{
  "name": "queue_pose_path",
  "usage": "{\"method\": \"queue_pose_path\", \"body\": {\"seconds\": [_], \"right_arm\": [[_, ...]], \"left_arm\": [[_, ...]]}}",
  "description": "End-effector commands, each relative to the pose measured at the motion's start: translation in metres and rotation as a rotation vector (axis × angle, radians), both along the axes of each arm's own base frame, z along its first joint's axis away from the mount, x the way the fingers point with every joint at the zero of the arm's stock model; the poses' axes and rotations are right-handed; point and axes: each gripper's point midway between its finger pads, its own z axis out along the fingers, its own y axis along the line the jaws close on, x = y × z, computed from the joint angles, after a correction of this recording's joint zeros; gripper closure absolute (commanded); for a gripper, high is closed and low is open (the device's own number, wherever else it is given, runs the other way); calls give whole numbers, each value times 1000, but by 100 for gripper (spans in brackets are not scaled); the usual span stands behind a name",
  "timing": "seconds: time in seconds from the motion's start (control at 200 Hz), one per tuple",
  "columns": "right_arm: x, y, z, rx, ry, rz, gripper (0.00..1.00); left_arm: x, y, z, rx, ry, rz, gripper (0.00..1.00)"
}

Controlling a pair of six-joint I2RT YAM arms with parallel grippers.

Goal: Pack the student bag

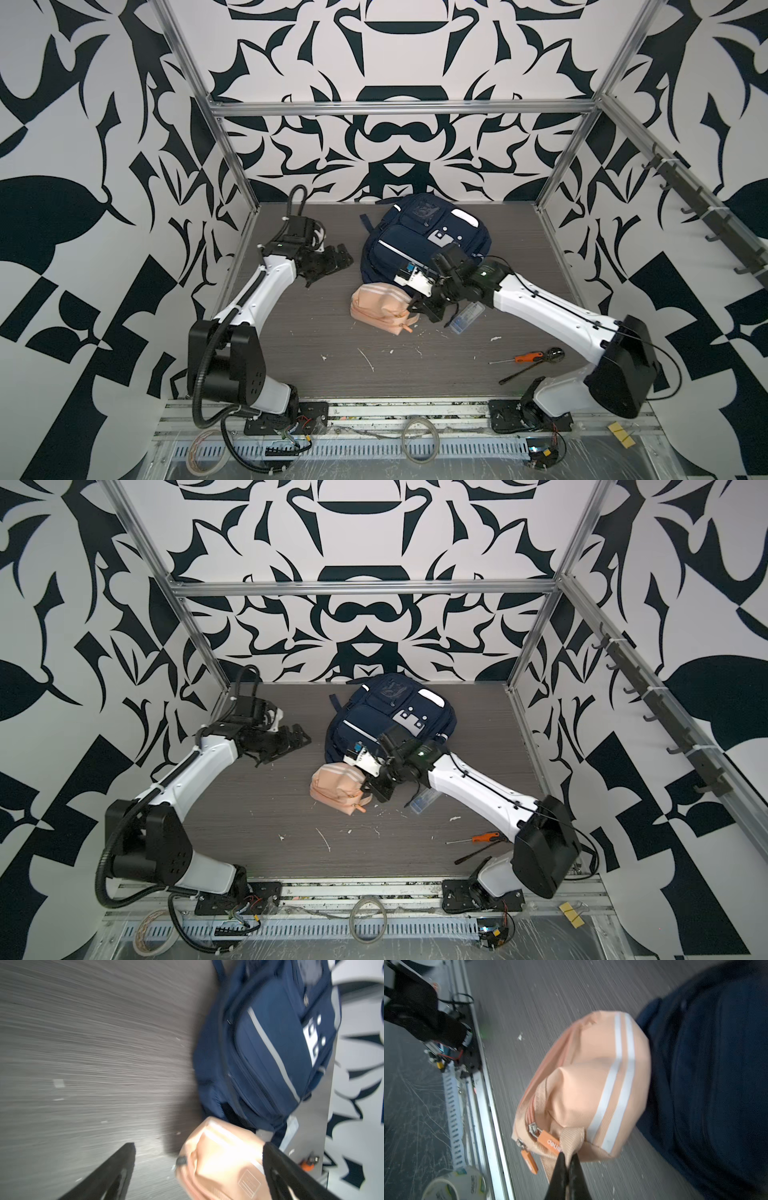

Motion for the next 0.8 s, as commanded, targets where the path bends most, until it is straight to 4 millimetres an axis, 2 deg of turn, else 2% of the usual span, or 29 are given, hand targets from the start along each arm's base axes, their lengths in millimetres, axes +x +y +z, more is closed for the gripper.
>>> {"method": "queue_pose_path", "body": {"seconds": [0.0, 0.085, 0.18, 0.265, 0.31, 0.335, 0.385, 0.465, 0.57, 0.675, 0.795], "right_arm": [[-2, -44, -32, -159, 27, -42, 85], [8, -56, -37, -180, 51, -105, 73], [20, -60, -36, -151, 99, -182, 63], [26, -57, -29, -133, 116, -206, 44], [30, -56, -23, -136, 109, -208, 27], [31, -57, -21, -147, 100, -203, 23], [36, -53, -13, -145, 79, -177, 20], [41, -45, -14, -142, 87, -129, 15], [51, -41, -38, -178, 164, -119, 15], [62, -36, -52, -147, 254, -157, 17], [62, -31, -66, -150, 321, -138, 20]], "left_arm": [[-7, -38, -2, -39, 0, -111, 2], [-25, -58, -22, -50, 66, -166, 2], [-43, -67, -40, -74, 135, -173, 1], [-57, -68, -53, -105, 201, -159, 2], [-65, -67, -59, -102, 224, -157, 4], [-69, -65, -62, -95, 234, -155, 5], [-77, -61, -65, -80, 249, -146, 5], [-88, -54, -67, -72, 262, -130, 5], [-97, -50, -68, -70, 270, -119, 4], [-98, -48, -64, -76, 250, -111, 4], [-94, -46, -55, -70, 213, -98, 3]]}}
